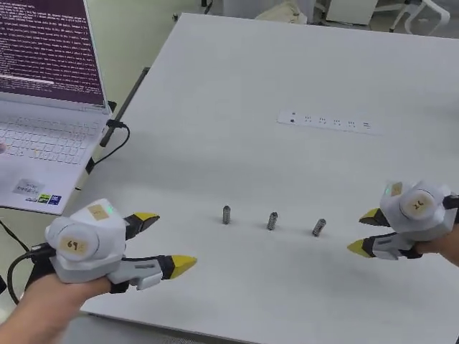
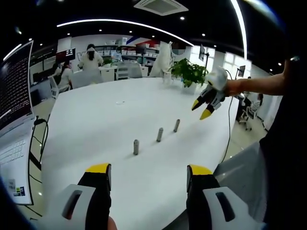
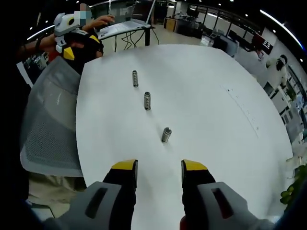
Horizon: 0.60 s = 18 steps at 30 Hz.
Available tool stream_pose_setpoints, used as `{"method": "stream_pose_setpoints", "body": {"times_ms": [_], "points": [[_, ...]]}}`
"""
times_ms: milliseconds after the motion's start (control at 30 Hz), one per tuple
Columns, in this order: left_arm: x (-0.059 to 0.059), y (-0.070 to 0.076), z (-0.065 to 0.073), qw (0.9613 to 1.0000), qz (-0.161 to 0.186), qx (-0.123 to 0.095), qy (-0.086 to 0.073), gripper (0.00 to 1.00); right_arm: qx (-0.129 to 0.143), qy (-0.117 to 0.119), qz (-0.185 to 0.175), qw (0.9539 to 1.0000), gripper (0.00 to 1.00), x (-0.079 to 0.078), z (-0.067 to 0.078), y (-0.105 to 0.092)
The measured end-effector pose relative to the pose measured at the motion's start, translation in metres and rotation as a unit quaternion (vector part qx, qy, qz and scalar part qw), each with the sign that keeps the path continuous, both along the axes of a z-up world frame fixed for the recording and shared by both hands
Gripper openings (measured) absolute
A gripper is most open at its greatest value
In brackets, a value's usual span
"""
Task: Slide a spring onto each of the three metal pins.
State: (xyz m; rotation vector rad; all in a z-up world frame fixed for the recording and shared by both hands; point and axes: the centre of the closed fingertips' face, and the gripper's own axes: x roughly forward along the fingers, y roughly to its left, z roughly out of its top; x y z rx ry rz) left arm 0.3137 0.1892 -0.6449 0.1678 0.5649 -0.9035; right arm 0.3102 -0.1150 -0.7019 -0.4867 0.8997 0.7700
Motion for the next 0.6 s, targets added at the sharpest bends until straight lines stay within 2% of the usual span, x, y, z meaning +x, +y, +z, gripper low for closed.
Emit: {"method": "stream_pose_setpoints", "body": {"times_ms": [167,267,400,500,600], "points": [[0.000,-0.004,0.001,1.0000,0.001,-0.004,0.001,0.59,0.022,-0.008,-0.030,0.9993,0.36,-0.011,-0.001,0.000],[0.001,-0.006,0.001,1.0000,0.001,-0.004,0.000,0.59,0.051,-0.016,-0.053,0.9971,0.37,-0.015,0.003,0.003],[0.001,-0.006,0.001,1.0000,0.002,-0.003,0.001,0.59,0.089,-0.039,-0.083,0.9918,0.40,-0.018,0.014,0.007],[0.002,-0.006,0.001,1.0000,0.004,-0.004,0.001,0.59,0.110,-0.047,-0.101,0.9876,0.42,-0.021,0.020,0.010],[0.002,-0.005,0.000,1.0000,0.004,-0.003,0.002,0.59,0.119,-0.051,-0.105,0.9859,0.45,-0.025,0.022,0.011]]}}
